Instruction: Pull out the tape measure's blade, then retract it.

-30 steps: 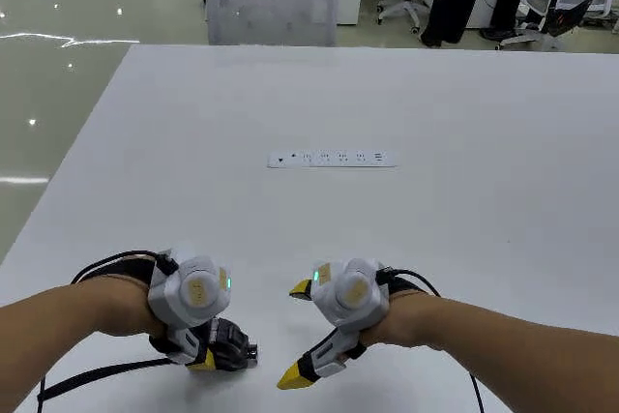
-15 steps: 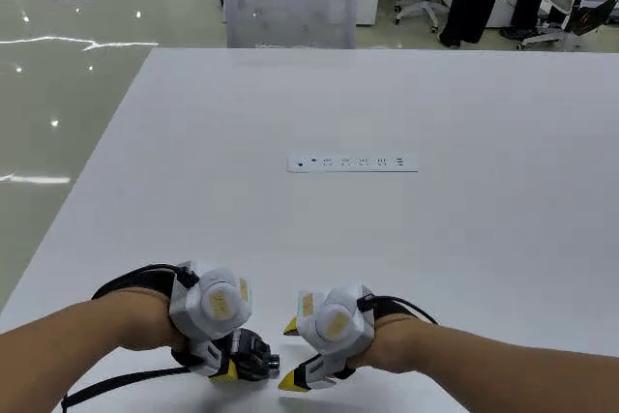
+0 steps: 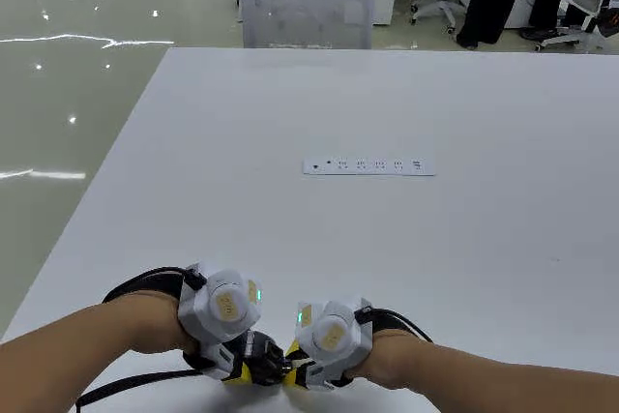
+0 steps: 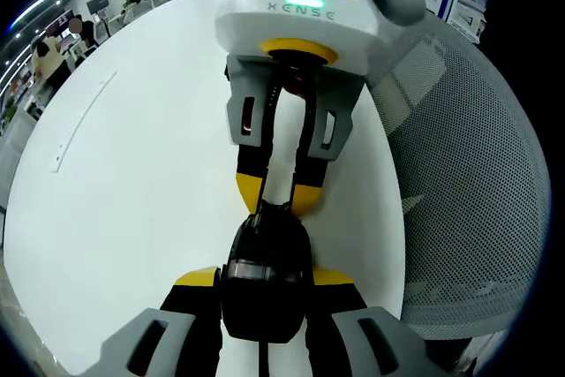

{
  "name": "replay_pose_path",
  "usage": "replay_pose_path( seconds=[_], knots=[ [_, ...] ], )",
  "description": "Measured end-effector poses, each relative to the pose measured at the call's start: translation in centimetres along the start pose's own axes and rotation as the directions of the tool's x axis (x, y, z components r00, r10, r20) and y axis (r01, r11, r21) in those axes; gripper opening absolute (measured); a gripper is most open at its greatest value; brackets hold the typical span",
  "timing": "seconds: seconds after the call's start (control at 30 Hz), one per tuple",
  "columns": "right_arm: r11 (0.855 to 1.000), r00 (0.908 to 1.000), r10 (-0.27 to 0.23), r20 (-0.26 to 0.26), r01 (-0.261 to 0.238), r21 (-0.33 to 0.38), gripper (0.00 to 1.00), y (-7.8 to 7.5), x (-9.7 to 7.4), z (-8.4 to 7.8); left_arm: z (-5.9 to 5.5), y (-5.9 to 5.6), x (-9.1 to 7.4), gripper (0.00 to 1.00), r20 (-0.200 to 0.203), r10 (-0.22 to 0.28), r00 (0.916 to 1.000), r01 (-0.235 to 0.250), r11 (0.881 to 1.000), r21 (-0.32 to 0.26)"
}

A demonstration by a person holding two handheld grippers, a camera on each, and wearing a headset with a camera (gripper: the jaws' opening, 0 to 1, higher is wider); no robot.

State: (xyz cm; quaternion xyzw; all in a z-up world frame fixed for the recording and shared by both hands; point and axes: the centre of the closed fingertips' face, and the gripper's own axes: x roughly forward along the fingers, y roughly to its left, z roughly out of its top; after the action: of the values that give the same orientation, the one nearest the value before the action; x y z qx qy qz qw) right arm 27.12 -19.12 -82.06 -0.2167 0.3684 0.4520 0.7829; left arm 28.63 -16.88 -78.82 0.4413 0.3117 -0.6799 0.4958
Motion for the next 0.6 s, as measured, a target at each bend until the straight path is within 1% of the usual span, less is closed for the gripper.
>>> replay_pose_path(
  seconds=[0.07,0.1,0.13,0.27,0.33,0.37,0.53,0.6],
  knots=[
    [1.000,0.9999,0.005,0.009,-0.005,-0.003,0.17,0.00,-0.02,-0.05,-0.03,-0.02,-0.01,0.33,-0.008,-0.004,1.0000,0.004,1.000,0.010],
    [0.999,0.9987,0.048,0.018,-0.048,0.016,0.15,0.62,0.10,0.01,-0.07,0.01,-0.01,0.33,-0.011,-0.005,0.9999,0.005,1.000,0.010],
    [1.000,0.9994,0.027,0.019,-0.027,-0.003,0.15,0.27,0.10,0.03,-0.14,-0.04,-0.03,0.33,-0.017,-0.009,0.9998,0.009,1.000,0.016],
    [0.999,0.9993,0.028,0.022,-0.027,-0.040,0.12,0.52,0.06,-0.03,-0.22,-0.15,0.02,0.33,-0.033,-0.009,0.9994,0.010,0.999,0.032],
    [0.999,0.9996,0.022,0.020,-0.021,-0.044,0.12,0.27,0.09,-0.01,-0.22,-0.09,0.01,0.33,-0.034,-0.003,0.9994,0.004,1.000,0.025],
    [0.999,0.9997,0.014,0.020,-0.013,-0.043,0.12,0.06,0.04,-0.01,-0.23,0.02,0.00,0.33,-0.034,0.002,0.9994,-0.002,1.000,0.011],
    [0.999,0.9994,0.027,0.022,-0.026,-0.028,0.12,0.40,0.00,0.00,-0.23,-0.17,-0.01,0.33,-0.032,-0.003,0.9995,0.004,0.999,0.034],
    [0.999,0.9994,0.026,0.022,-0.025,-0.029,0.12,0.42,-0.04,-0.05,-0.24,-0.09,-0.01,0.33,-0.033,0.000,0.9995,0.001,1.000,0.024]
  ],
)
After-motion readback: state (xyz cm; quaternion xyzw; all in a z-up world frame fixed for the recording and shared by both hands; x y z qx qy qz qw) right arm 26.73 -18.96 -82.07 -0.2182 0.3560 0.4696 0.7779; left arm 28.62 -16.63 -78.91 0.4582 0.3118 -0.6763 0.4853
